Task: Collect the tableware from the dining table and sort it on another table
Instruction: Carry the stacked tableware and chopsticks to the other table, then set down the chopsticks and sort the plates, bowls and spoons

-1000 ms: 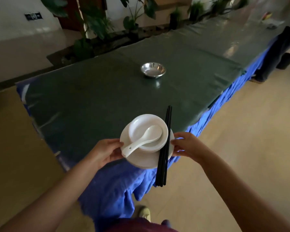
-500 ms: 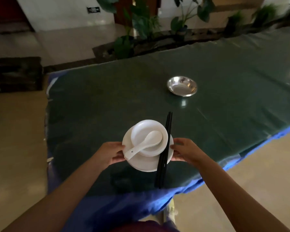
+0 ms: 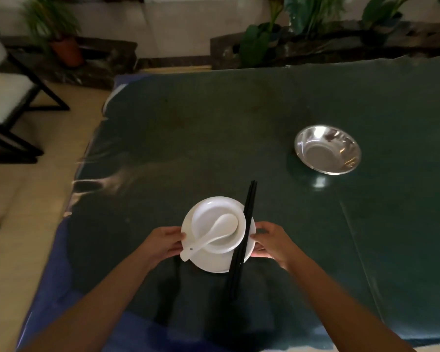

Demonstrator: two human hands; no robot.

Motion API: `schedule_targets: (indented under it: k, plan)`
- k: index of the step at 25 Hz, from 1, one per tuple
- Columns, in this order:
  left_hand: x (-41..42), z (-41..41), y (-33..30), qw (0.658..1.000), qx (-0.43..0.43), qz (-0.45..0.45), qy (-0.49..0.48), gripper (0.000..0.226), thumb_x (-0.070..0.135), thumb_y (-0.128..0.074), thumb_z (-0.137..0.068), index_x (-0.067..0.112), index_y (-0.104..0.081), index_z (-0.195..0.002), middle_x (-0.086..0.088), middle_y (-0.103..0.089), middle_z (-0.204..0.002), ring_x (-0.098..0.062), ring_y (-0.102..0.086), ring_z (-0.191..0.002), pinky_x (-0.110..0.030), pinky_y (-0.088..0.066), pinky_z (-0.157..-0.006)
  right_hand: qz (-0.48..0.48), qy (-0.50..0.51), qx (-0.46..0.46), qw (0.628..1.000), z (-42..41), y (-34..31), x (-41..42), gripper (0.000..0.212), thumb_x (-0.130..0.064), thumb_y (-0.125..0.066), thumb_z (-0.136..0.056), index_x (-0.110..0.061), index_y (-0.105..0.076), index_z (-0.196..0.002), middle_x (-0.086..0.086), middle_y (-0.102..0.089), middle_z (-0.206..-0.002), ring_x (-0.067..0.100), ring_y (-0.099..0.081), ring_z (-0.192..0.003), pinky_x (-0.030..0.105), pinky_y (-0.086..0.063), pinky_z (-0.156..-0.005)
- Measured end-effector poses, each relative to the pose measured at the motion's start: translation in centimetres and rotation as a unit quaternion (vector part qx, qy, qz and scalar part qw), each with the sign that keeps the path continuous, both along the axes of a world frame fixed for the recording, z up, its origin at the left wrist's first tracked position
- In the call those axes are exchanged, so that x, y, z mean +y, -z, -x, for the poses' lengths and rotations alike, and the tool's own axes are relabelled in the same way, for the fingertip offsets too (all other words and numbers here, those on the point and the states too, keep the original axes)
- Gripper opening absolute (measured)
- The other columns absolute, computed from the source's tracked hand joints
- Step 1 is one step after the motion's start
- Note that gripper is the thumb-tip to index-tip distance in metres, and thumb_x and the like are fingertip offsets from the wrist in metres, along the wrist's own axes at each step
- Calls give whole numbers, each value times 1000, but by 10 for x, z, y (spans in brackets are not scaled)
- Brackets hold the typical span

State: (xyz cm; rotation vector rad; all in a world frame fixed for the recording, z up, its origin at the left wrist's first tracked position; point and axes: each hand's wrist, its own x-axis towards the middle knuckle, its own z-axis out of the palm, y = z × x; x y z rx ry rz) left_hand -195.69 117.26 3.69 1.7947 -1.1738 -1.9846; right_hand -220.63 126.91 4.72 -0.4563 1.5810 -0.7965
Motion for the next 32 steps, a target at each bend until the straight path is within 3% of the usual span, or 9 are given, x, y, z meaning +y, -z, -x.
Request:
schedule_targets:
  k: [7,12,14,17,19,21,24,28,32]
  plan:
    - [-30,16,22,999,-20,19,29,28,7,-59,-88,4,-61,-116,-10,-70,-100,-14,-70,-81,-20,-57,-61,-12,-4,-16,1000,21,44,-28,27,-3,-57,-86,-7,-57,-112,19,-66,-104,31,-68,-89,33,-59,-67]
    - [-29,21,34,998,-21,38,36,30,11,-58,-88,14,-63,-118,-4,-72,-102,-15,-71,-88,-24,-57,-71,-7,-26,0,1000,31,55,-33,29,-4,-57,-86,-10,-55,-114,17,-67,-102,28,-70,-86,35,-60,-71]
    - [-29,22,35,996,-47,53,57,29,15,-58,-88,18,-64,-116,-1,-73,-99,-11,-70,-86,-22,-56,-68,-4,-44,8,999,34,56,-34,28,-6,-58,-86,-12,-55,-113,15,-68,-100,24,-71,-83,33,-59,-71]
    - [-31,23,35,969,-145,173,104,24,19,-63,-86,22,-68,-109,5,-71,-89,-9,-68,-75,-16,-51,-56,-4,-128,62,990,44,52,-35,26,-13,-61,-86,-22,-55,-109,10,-71,-91,18,-72,-73,27,-59,-66]
    - [-27,18,35,945,-202,248,67,23,21,-64,-85,20,-68,-108,3,-67,-89,-13,-65,-72,-17,-50,-53,-8,-192,129,973,57,47,-40,22,-18,-63,-86,-26,-56,-105,5,-72,-83,17,-72,-68,26,-58,-67]
    - [-12,7,37,961,-171,211,-42,21,18,-56,-91,11,-66,-107,-5,-67,-91,-11,-63,-68,-13,-51,-50,5,-155,166,974,72,45,-48,17,-18,-60,-88,-12,-62,-104,5,-69,-78,18,-70,-64,25,-59,-64]
    - [41,-5,44,986,-78,67,-131,26,13,-42,-97,-2,-63,-102,-12,-69,-86,-12,-67,-60,-13,-53,-51,16,-9,133,991,83,43,-70,21,-17,-54,-91,-3,-61,-105,9,-67,-84,18,-67,-70,21,-57,-61]
    - [105,15,43,991,32,-83,-104,31,15,-34,-99,6,-63,-104,-13,-75,-90,-20,-72,-80,-21,-57,-61,2,65,35,997,68,49,-101,13,-18,-53,-91,-7,-58,-95,12,-65,-95,23,-66,-82,31,-53,-76]
    - [117,55,44,979,128,-134,-87,31,17,-31,-99,10,-59,-112,-14,-72,-101,-25,-70,-94,-31,-58,-75,36,93,-65,993,55,55,-111,6,-15,-56,-90,-10,-56,-86,12,-68,-90,22,-67,-81,31,-56,-73]
